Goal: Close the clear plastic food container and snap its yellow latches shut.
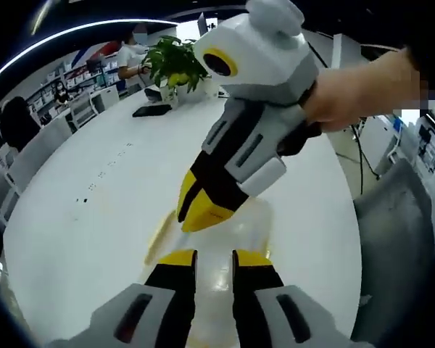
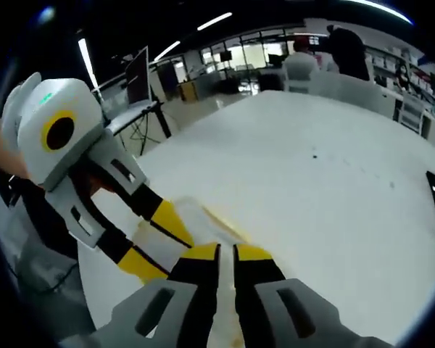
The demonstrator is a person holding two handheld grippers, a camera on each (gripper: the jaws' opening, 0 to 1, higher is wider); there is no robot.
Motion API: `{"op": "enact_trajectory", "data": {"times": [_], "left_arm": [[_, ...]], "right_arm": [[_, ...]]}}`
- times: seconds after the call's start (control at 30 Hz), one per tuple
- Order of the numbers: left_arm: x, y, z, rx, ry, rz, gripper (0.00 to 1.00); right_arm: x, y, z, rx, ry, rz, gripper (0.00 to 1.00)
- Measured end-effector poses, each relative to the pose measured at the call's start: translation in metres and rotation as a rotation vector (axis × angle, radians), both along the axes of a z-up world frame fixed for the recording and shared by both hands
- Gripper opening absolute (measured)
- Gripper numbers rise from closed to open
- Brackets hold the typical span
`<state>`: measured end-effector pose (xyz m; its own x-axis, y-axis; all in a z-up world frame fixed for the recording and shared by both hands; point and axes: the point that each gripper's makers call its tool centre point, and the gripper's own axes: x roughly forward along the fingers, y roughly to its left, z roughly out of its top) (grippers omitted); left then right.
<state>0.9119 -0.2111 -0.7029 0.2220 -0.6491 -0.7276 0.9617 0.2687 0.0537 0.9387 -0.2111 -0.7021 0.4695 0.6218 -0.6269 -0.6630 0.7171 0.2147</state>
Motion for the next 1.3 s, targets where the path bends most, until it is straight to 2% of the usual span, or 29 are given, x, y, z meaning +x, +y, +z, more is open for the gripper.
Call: {"op": "enact_trajectory", "data": {"times": [0.33,0.6,0.8,1.0,1.3], "left_arm": [[-0.001,-0.004,-0.001,-0.012,-0.015,-0.010,0.10],[-0.004,-0.003,-0.003,-0.014,-0.030,-0.022,0.09],[-0.008,-0.007,-0.002,-0.024,-0.034,-0.043,0.15],[-0.015,-0.009,0.000,-0.006,-0.098,-0.104,0.19],[-0.021,-0.007,0.003,-0.007,-0.140,-0.121,0.24]], "right_arm": [[0.000,0.010,-0.002,-0.009,-0.017,0.037,0.02],[0.000,0.011,-0.003,-0.087,-0.089,0.119,0.01],[0.002,0.010,-0.003,-0.100,-0.110,0.127,0.06],[0.002,0.011,-0.003,-0.108,-0.114,0.146,0.06],[0.003,0.012,0.000,-0.114,-0.145,0.166,0.09]]}}
